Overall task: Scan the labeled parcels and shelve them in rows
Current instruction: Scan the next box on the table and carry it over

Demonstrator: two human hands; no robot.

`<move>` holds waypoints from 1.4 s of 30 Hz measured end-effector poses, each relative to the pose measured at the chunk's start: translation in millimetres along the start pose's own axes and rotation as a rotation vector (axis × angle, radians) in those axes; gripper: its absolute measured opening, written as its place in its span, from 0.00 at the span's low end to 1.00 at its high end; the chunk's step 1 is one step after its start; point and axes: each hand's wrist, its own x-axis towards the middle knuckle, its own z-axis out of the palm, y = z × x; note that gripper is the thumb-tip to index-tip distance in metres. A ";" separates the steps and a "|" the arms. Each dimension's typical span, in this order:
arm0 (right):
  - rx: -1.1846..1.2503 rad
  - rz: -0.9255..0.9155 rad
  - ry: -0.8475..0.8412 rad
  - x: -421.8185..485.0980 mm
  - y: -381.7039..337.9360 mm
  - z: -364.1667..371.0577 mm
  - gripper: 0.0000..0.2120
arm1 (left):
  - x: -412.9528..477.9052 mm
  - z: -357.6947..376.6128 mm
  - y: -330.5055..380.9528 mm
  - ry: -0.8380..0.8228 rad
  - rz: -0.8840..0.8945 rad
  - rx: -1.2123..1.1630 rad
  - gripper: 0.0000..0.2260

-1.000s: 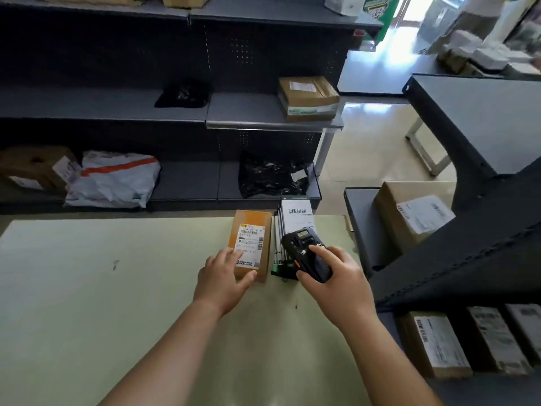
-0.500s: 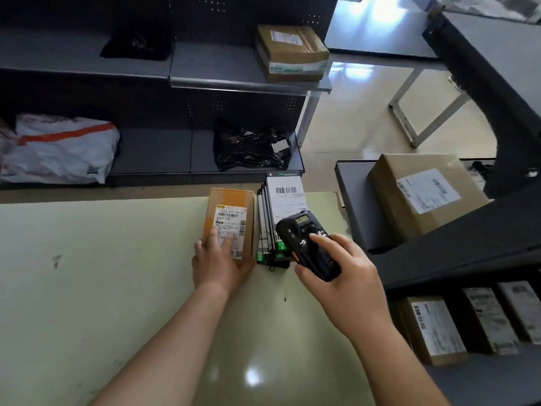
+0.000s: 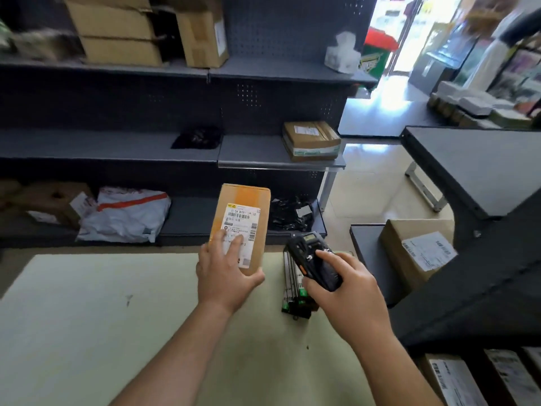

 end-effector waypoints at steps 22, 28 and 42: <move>0.038 -0.219 0.196 -13.9 -164.4 -119.0 0.25 | 22.1 -204.0 63.7 0.514 0.289 -0.035 0.32; -0.045 -0.181 0.082 -22.1 -172.8 -131.9 0.26 | 23.7 -191.9 51.5 0.538 0.293 0.014 0.31; -0.147 -0.190 -0.049 -25.1 -178.5 -148.3 0.25 | 25.4 -175.6 45.3 0.553 0.286 0.056 0.31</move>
